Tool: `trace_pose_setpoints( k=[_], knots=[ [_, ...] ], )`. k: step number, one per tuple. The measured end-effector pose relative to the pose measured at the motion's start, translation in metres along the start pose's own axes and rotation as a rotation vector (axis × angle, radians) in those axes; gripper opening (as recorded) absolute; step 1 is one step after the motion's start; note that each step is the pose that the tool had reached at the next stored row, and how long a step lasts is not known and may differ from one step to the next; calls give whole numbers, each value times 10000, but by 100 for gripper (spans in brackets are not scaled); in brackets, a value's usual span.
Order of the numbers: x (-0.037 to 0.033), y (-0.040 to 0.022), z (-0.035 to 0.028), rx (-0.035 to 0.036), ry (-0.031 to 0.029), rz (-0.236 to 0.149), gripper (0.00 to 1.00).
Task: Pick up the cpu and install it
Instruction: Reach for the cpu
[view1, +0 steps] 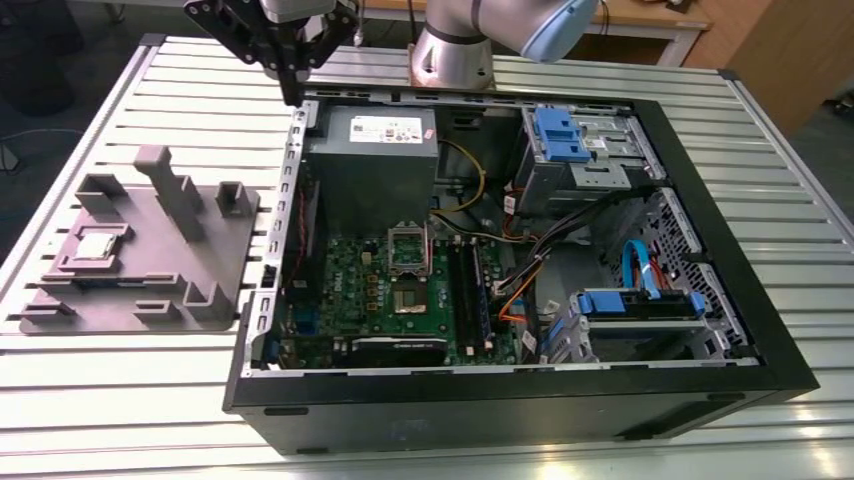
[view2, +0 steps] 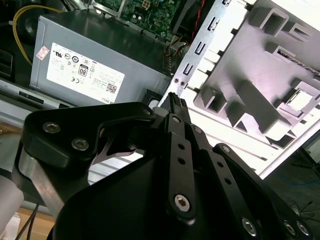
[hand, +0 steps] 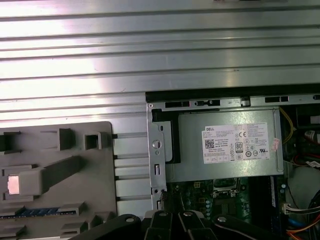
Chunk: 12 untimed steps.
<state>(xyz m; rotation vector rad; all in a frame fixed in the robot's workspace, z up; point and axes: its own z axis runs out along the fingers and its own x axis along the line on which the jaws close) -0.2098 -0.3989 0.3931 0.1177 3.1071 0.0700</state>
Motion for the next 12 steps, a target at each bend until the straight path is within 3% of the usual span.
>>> trace_pose_setpoints(
  k=[12],
  knots=[
    [30,-2,-1,0,0,0,10]
  ],
)
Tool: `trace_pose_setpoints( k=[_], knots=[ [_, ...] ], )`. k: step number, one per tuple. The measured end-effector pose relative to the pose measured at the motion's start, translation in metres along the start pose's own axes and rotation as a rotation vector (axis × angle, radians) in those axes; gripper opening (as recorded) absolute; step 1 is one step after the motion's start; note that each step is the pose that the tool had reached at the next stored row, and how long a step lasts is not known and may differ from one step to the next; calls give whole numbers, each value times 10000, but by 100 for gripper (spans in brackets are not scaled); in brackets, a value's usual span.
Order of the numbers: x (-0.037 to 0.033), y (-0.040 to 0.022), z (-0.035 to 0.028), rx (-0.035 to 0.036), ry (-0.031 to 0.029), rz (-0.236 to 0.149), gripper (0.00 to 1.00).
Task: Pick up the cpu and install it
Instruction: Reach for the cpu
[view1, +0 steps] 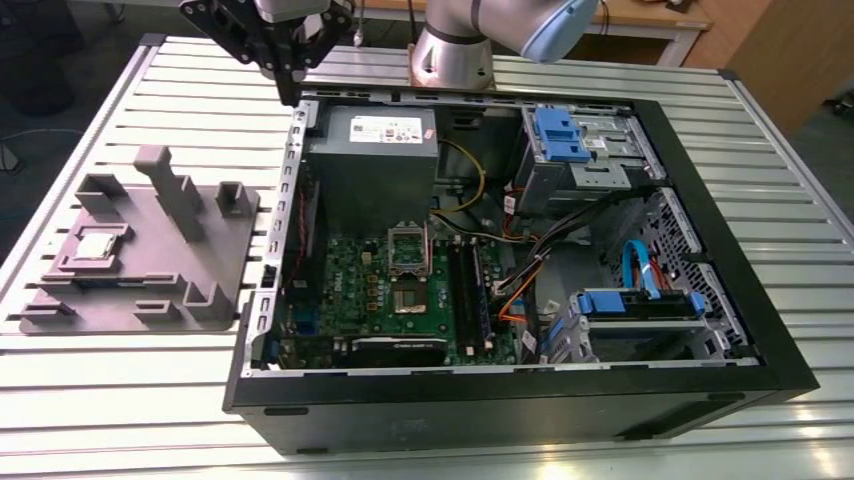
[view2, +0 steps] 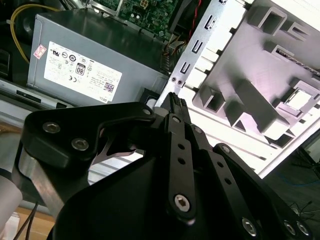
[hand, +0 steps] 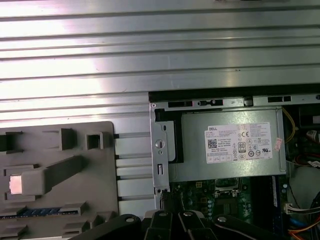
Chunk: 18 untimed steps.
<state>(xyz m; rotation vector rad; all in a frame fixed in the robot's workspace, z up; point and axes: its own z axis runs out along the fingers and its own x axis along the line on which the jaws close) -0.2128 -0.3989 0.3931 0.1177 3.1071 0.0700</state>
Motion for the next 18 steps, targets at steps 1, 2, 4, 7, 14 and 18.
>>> trace_pose_setpoints(
  k=[1,2,4,7,14,18],
  knots=[
    [5,-1,0,0,0,2,10],
    [9,-1,0,0,0,1,10],
    [21,-2,0,0,0,0,10],
    [47,-4,-1,0,0,0,10],
    [126,-10,-2,0,-1,0,10],
    [170,-13,-4,0,0,0,10]
  ],
)
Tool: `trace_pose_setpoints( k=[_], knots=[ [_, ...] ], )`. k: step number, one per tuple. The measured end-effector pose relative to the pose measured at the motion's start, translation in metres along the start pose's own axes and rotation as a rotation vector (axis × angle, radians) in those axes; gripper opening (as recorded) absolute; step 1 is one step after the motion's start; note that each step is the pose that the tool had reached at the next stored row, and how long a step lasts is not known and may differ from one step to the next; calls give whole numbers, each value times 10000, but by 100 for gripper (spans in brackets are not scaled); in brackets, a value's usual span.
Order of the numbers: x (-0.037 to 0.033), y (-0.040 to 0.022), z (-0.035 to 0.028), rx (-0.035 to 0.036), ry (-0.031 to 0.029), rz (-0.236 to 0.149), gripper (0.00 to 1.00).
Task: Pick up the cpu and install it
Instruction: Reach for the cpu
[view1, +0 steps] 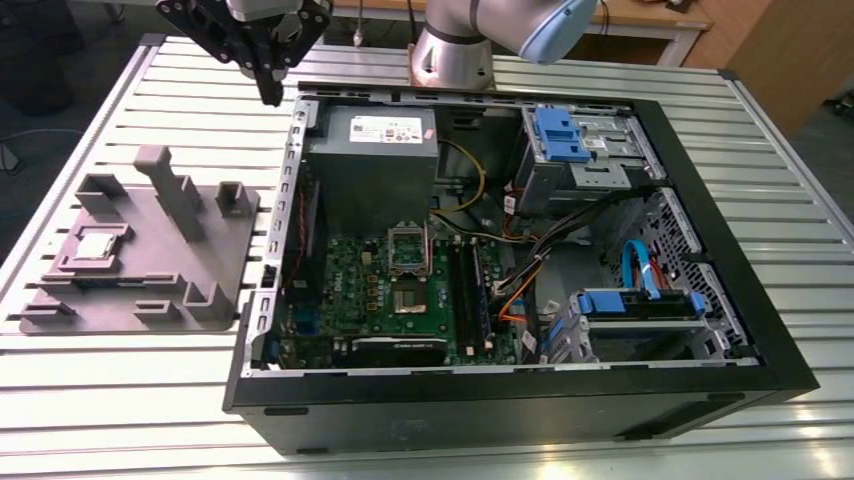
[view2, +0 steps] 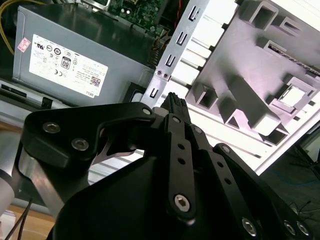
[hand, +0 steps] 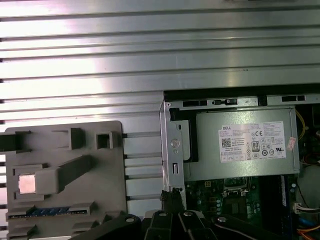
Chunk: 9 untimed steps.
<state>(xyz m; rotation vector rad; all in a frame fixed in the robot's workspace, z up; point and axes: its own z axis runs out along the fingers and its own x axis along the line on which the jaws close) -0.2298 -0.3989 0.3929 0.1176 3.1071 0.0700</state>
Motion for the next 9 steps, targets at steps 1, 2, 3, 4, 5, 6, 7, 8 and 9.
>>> trace_pose_setpoints(
  k=[1,2,3,4,5,6,7,8,9],
  knots=[
    [11,-1,0,0,0,0,10],
    [20,-2,0,0,0,0,10],
    [30,-2,0,0,-1,0,10],
    [40,-3,-1,0,0,-1,10],
    [51,-4,-1,0,0,0,10],
    [64,-5,-1,0,-1,-1,10],
    [76,-6,-1,-1,-1,0,10],
    [90,-7,-1,0,-1,-1,10],
    [106,-8,-2,-1,-1,0,10]
  ],
)
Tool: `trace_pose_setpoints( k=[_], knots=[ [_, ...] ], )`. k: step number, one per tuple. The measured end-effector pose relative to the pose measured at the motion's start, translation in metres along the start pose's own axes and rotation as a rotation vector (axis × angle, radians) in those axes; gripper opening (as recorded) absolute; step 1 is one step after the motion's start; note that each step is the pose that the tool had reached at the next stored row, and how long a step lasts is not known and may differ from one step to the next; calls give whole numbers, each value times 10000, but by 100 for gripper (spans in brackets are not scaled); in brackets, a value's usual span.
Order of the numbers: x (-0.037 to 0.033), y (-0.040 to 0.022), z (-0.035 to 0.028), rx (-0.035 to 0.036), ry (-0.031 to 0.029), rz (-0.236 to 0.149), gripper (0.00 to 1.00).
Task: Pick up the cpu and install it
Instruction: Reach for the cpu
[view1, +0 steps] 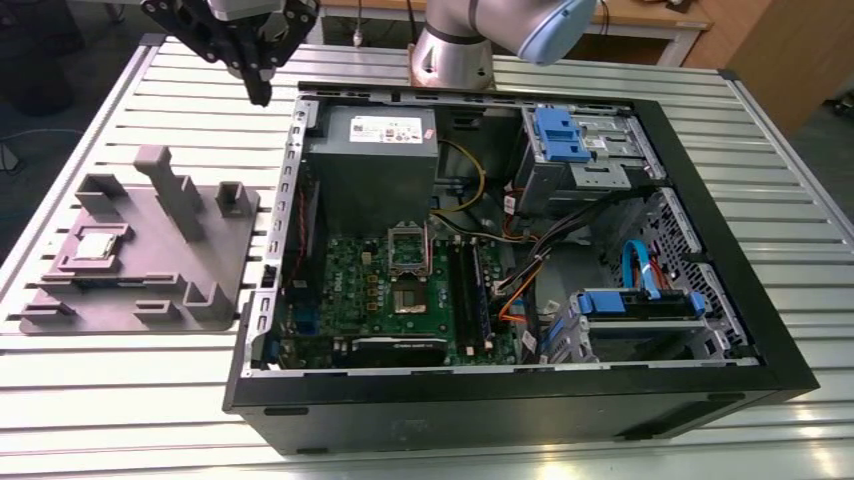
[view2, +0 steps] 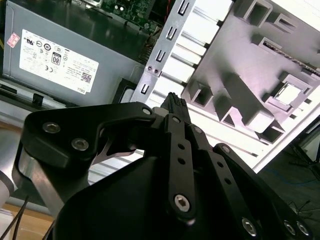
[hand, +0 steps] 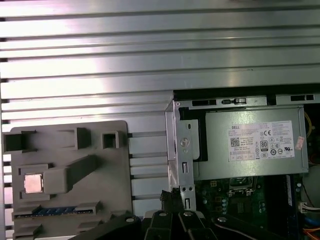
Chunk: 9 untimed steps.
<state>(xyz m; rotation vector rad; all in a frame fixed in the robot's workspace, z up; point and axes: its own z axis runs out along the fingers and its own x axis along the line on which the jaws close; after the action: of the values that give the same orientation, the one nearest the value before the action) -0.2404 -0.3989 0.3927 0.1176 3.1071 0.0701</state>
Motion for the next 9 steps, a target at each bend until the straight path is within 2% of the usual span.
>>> trace_pose_setpoints(
  k=[9],
  knots=[
    [118,-9,-2,1,0,0,10]
  ],
)
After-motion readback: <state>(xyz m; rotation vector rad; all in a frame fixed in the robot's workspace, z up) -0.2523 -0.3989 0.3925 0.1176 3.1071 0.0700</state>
